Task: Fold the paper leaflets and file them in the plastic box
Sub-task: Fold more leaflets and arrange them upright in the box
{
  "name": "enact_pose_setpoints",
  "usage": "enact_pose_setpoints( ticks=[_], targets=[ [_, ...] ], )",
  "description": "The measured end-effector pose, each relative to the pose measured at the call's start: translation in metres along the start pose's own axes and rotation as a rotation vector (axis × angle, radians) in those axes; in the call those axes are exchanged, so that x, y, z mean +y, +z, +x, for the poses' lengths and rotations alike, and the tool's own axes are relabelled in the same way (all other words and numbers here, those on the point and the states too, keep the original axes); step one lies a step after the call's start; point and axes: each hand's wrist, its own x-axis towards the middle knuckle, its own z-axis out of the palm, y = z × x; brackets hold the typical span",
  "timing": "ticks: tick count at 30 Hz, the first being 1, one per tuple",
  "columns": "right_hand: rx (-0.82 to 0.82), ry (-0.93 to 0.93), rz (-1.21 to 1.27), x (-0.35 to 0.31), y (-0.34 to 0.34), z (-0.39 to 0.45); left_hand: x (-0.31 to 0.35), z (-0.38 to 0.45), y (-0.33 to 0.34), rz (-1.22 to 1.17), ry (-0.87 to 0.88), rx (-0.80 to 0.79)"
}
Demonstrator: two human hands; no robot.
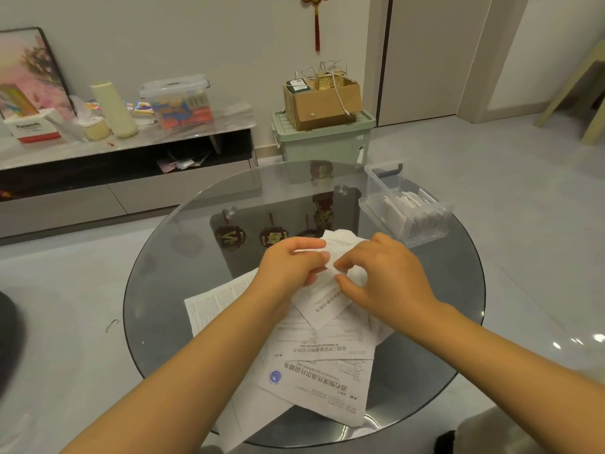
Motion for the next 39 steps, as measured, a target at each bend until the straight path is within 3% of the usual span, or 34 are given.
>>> enact_pose_setpoints(
  ticks=[5, 12, 20, 22, 25, 30, 34, 39],
  targets=[
    [0.187, -0.053, -0.054, 0.012, -0.002, 0.008, 0.013, 0.008, 0.014, -0.086, -0.011, -0.001],
    [0.257, 0.065, -0.017, 0.048, -0.021, 0.029, 0.04, 0.036, 0.044, -0.021, 0.084, -0.046],
    [0.282, 0.362, -0.052, 0.101, -0.045, 0.053, 0.073, 0.081, 0.098, 0.019, 0.242, -0.149],
    [0.29, 0.453, -0.065, 0.113, -0.05, 0.056, 0.074, 0.091, 0.109, 0.142, 0.327, -0.16],
    [0.301, 0.538, -0.077, 0.126, -0.051, 0.061, 0.07, 0.104, 0.123, 0.545, 0.557, -0.194],
    [0.229, 0.623, -0.095, 0.136, -0.048, 0.065, 0.065, 0.12, 0.132, 1.101, 0.854, -0.385],
    [0.177, 0.659, -0.115, 0.141, -0.044, 0.067, 0.058, 0.131, 0.14, 1.263, 0.912, -0.469],
    [0.143, 0.647, -0.172, 0.138, -0.041, 0.07, 0.054, 0.133, 0.14, 1.271, 0.932, -0.426]
  ],
)
